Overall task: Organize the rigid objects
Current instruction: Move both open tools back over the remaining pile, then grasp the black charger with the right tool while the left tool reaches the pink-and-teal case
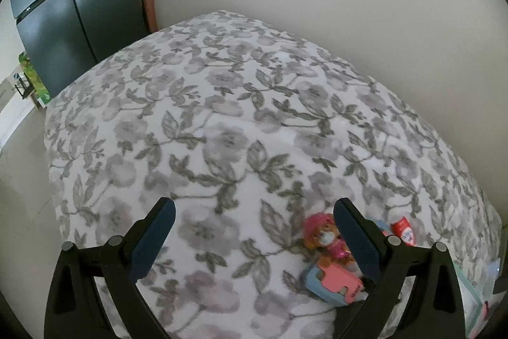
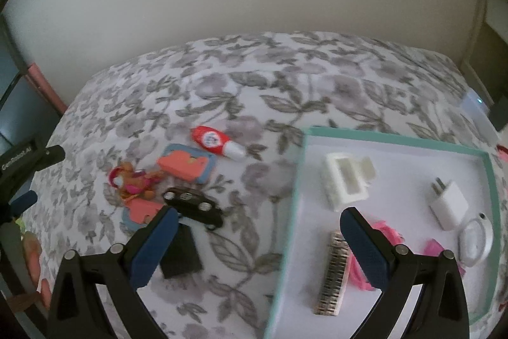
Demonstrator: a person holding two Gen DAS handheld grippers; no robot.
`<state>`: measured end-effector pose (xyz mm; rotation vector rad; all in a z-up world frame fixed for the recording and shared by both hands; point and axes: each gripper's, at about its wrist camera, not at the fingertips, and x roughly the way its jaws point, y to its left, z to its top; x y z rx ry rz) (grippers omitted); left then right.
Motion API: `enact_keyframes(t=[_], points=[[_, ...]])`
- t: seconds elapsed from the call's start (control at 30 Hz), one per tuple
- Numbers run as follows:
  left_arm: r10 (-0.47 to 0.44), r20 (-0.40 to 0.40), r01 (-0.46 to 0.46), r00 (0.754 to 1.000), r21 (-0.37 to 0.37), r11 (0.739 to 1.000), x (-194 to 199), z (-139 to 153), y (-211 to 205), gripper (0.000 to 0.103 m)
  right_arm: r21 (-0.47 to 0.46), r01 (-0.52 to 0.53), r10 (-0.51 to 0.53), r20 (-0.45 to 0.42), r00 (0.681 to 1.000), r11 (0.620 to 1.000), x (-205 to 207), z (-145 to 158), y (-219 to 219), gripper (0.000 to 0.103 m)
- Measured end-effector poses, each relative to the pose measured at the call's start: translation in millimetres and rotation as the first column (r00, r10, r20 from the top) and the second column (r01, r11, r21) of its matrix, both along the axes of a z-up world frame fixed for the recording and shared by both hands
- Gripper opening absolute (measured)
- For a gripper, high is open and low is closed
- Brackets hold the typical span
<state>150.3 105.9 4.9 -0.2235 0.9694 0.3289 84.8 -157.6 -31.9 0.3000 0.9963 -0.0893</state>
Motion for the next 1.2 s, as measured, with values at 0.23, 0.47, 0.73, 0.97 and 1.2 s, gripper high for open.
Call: enact_keyframes(t=[0.23,0.47,0.73,0.97,1.2], points=[[-0.002,-0.047,0.001,0.999,-0.004,1.000,9,-14,15,0.100,0.029,-0.055,0.055,-0.002,0.998,0.998,18,-4,23,0.103],[-0.090,-0.125,0.087,0.988,-0.034,0.996,17,-40,0,0.100,0.051,-0.128,0.131,-0.076,0.988,0.991,26,-27,48,0.103],[-0.161,-0.211,0.158,0.964,-0.030,0.987,19,-66,-20,0.100,0.059,-0.163,0.170,-0.168,0.971,0.985,23,-57,62,0.103],[-0.196,-0.256,0.197,0.947,-0.022,0.980,20,-80,-33,0.100,0.035,-0.195,0.198,-0.202,0.959,0.980,21,-70,71,0.103],[-0.200,-0.250,0.199,0.947,-0.030,0.980,19,-78,-34,0.100,-0.020,-0.222,0.213,-0.207,0.955,0.975,24,-73,81,0.103]])
